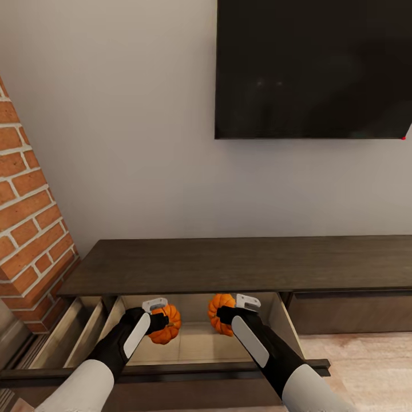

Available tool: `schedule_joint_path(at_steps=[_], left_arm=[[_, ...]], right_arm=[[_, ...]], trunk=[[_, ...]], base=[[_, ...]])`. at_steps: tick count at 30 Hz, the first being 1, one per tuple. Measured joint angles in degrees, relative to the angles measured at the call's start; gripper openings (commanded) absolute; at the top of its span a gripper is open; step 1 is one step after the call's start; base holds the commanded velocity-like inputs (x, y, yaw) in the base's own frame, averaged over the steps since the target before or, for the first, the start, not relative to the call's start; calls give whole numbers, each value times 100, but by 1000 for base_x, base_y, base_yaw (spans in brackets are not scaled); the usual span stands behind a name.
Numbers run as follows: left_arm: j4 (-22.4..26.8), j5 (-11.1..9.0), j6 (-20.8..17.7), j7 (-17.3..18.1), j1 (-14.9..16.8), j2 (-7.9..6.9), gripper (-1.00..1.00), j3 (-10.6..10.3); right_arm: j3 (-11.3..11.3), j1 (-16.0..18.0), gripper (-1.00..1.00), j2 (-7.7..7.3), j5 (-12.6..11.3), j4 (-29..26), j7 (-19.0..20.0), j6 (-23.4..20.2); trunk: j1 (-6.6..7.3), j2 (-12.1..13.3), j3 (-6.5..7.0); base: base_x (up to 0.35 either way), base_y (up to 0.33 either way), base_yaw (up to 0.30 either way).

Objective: Place each of the two pumpkins and all three candles from the living room inside a cabinet in the living room (use any cabinet), then make sure every cabinet is closed, and position the cauldron so it is next to a table in the living room.

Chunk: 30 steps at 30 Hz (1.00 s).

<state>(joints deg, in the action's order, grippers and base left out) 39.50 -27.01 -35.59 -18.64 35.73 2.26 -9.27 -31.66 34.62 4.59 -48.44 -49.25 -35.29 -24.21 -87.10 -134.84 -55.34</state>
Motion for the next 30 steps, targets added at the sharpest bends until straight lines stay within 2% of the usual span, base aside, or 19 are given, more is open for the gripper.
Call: schedule_joint_path(at_steps=[5, 11, 30], left_arm=[[-43, -4, 169, -1, 17, 6, -100, 0], [-47, -5, 196, -4, 19, 6, -100, 1], [-33, -3, 196, 5, 18, -27, -100, -19]], right_arm=[[2, 96, -100, 2, 18, 291, 38, 9], [3, 126, -100, 2, 6, 366, 49, 4], [9, 134, -100, -7, 22, 365, 37, -2]], trunk=[[0, 0, 0], [0, 0, 0], [-417, -761, -341]], base=[[0, 0, 0], [0, 0, 0], [0, 0, 0]])
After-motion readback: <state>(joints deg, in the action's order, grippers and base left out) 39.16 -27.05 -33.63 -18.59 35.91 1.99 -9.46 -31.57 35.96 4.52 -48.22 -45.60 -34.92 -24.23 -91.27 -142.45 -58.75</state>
